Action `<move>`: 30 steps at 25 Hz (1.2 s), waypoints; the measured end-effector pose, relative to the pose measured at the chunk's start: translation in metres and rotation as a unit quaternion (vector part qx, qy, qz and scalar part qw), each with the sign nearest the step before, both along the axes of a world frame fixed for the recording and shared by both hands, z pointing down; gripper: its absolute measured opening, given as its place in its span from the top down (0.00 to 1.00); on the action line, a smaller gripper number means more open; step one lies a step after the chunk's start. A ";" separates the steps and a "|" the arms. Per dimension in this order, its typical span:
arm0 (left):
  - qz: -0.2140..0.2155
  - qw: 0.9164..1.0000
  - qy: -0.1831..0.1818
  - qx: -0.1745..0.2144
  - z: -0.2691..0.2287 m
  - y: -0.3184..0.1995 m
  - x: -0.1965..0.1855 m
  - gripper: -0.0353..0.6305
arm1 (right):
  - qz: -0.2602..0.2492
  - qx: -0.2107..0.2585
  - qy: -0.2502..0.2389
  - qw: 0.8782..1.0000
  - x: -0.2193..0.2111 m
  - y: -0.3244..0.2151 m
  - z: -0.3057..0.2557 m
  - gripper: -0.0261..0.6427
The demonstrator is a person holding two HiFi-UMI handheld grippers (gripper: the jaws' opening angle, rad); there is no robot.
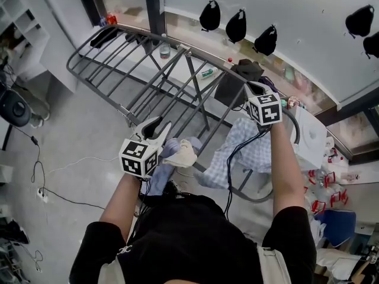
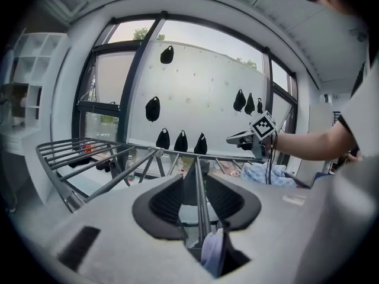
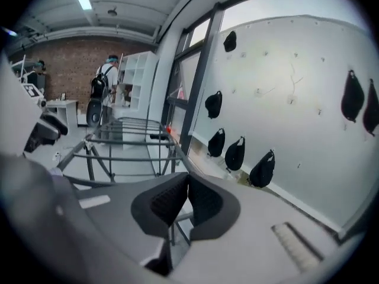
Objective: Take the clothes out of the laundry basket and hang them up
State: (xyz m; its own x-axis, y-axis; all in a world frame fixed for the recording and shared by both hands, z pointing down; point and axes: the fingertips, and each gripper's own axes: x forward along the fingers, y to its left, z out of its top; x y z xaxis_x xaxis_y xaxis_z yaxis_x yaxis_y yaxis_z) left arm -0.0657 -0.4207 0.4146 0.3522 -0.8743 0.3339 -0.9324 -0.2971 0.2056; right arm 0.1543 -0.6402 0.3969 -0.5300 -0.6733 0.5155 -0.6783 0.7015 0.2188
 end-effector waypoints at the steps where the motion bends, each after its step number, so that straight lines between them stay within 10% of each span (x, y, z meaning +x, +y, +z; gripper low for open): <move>1: 0.000 1.000 0.004 0.011 -0.007 0.005 -0.001 0.79 | 0.000 0.013 -0.030 0.999 -0.006 0.010 -0.015 0.94; 3: 0.001 0.999 0.002 0.036 -0.022 0.016 -0.005 0.94 | -0.004 0.039 -0.083 0.996 -0.019 0.033 -0.045 0.94; 16: 0.009 0.988 -0.034 0.148 -0.107 0.088 -0.020 0.94 | 0.003 0.160 -0.261 0.952 -0.060 0.198 -0.181 0.94; 30: 0.023 0.986 -0.057 0.155 -0.116 0.167 -0.036 0.94 | 0.079 0.159 -0.266 0.947 -0.068 0.332 -0.159 0.94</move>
